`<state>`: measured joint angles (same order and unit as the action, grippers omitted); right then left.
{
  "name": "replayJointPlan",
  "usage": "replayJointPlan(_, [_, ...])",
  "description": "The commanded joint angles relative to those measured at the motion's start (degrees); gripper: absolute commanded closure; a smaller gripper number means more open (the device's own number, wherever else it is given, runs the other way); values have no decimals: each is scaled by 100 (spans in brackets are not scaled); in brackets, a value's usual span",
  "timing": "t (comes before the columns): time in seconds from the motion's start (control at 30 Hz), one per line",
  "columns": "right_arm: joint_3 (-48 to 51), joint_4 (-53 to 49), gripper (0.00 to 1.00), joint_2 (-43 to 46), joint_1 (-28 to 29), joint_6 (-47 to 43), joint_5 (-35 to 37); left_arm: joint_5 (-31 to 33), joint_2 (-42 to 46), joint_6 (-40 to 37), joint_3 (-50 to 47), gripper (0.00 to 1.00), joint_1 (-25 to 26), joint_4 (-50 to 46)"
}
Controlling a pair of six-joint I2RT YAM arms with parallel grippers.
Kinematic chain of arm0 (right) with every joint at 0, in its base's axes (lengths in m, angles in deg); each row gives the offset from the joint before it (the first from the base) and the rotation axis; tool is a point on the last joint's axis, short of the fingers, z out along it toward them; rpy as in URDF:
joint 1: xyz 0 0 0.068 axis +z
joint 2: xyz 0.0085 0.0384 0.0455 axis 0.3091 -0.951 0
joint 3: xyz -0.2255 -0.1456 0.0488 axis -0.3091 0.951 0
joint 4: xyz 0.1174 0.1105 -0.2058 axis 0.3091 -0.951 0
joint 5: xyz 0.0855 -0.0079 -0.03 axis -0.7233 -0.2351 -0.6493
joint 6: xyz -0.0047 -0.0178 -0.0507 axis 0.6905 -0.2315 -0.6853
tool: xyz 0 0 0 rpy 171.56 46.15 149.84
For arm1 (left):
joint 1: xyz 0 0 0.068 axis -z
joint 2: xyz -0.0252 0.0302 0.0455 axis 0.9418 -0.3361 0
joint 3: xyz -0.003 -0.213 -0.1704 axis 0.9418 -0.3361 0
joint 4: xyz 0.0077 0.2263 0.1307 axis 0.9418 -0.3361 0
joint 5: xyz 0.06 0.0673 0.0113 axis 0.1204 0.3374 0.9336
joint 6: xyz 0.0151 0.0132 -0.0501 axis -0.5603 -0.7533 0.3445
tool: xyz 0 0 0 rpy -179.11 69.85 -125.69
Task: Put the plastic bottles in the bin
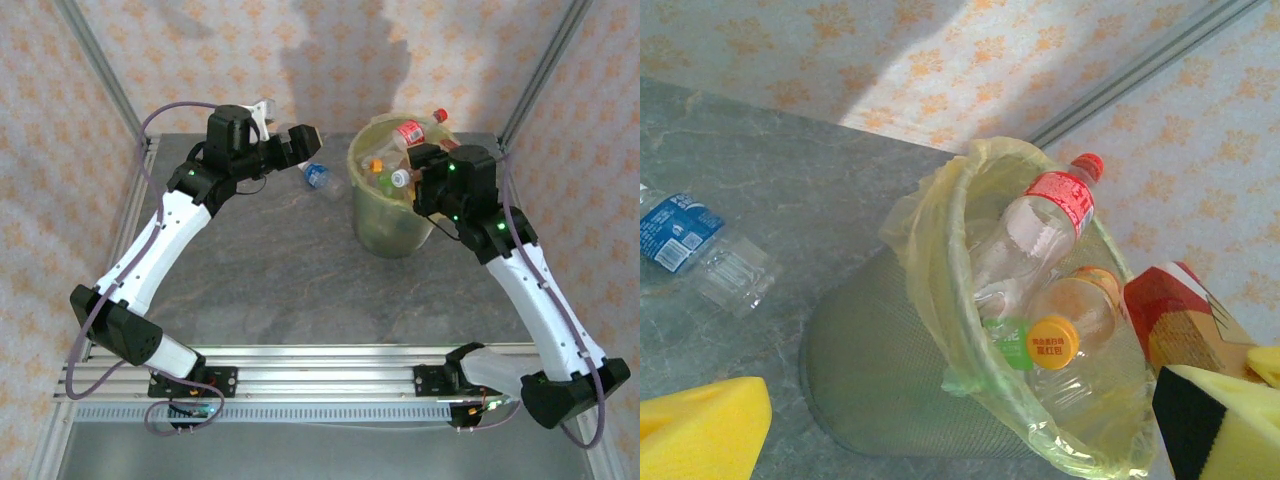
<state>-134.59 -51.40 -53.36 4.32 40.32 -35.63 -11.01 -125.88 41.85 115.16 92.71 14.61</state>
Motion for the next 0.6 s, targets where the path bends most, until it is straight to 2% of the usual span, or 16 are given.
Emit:
replayJointPlan(0.0, [155, -189, 28, -21, 53, 259, 189, -31, -60, 75, 55, 0, -30, -24])
replayJointPlan(0.17, [361, -138, 27, -119, 62, 355, 300, -31, -94, 75, 68, 0, -29, -53])
replayJointPlan(0.3, [429, 98, 21, -270, 52, 420, 381, -48, -143, 66, 102, 0, -29, -85])
replayJointPlan(0.57, [-223, 373, 1, -1069, 53, 237, -50, -66, -222, 49, 147, 0, -29, -165])
